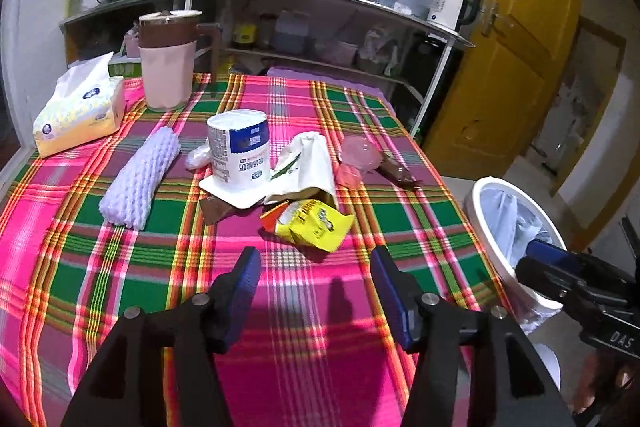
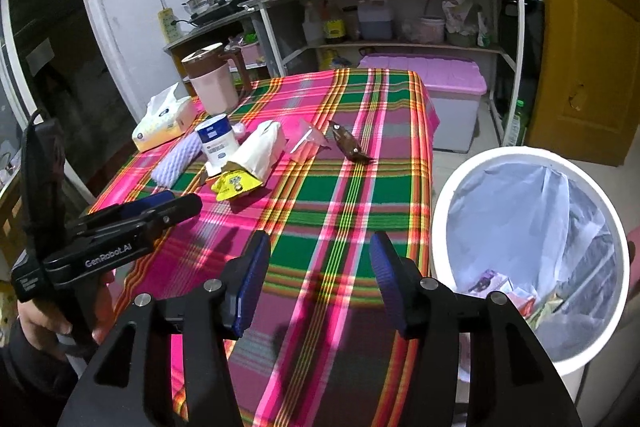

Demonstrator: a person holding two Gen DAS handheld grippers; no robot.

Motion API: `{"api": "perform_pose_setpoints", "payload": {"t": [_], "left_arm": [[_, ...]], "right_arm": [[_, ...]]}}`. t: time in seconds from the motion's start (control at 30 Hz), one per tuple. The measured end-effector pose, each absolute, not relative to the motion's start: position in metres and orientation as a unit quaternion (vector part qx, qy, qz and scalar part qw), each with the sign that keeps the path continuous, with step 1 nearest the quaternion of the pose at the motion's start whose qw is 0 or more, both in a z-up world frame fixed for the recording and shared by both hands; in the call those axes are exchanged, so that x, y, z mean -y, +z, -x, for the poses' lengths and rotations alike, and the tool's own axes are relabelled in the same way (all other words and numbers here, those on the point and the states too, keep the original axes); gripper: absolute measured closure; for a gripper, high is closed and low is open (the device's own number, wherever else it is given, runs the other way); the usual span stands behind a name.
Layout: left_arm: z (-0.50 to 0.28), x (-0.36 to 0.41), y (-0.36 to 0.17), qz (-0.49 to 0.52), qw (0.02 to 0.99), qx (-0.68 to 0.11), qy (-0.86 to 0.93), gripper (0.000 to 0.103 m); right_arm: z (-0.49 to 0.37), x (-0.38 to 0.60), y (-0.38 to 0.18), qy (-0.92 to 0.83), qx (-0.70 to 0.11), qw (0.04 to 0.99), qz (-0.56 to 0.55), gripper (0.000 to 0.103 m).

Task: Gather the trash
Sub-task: 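Grasp the yellow snack wrapper with the left tool while the right tool grasps the brown wrapper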

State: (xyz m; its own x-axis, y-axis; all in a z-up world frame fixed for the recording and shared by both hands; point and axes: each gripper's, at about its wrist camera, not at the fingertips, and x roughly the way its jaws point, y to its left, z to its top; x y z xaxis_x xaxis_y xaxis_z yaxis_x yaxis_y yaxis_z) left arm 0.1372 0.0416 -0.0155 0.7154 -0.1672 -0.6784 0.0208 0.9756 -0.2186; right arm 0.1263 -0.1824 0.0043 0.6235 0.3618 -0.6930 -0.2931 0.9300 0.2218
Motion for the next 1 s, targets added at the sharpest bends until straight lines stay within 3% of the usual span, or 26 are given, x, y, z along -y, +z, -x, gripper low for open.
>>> {"api": "perform_pose_setpoints", "payload": {"t": [0.37, 0.8, 0.9, 1.0], "left_arm": [[-0.181, -0.048, -0.032, 0.097, 0.914, -0.391, -0.054, 0.036], [-0.205, -0.042, -0.050, 0.091, 0.900, -0.422, -0.054, 0.036], [-0.204, -0.041, -0.050, 0.086, 0.901, -0.422, -0.053, 0.059], [-0.201, -0.043, -0.050, 0.091, 0.900, -0.422, -0.057, 0.068]], "right_arm": [[-0.159, 0.175, 0.001, 0.184, -0.401, 0.896, -0.041, 0.050], [-0.209, 0.165, -0.010, 0.175, -0.411, 0.895, -0.020, 0.050], [-0.223, 0.161, -0.015, 0.171, -0.414, 0.894, -0.011, 0.050], [-0.237, 0.159, -0.021, 0.167, -0.422, 0.891, -0.003, 0.050]]}}
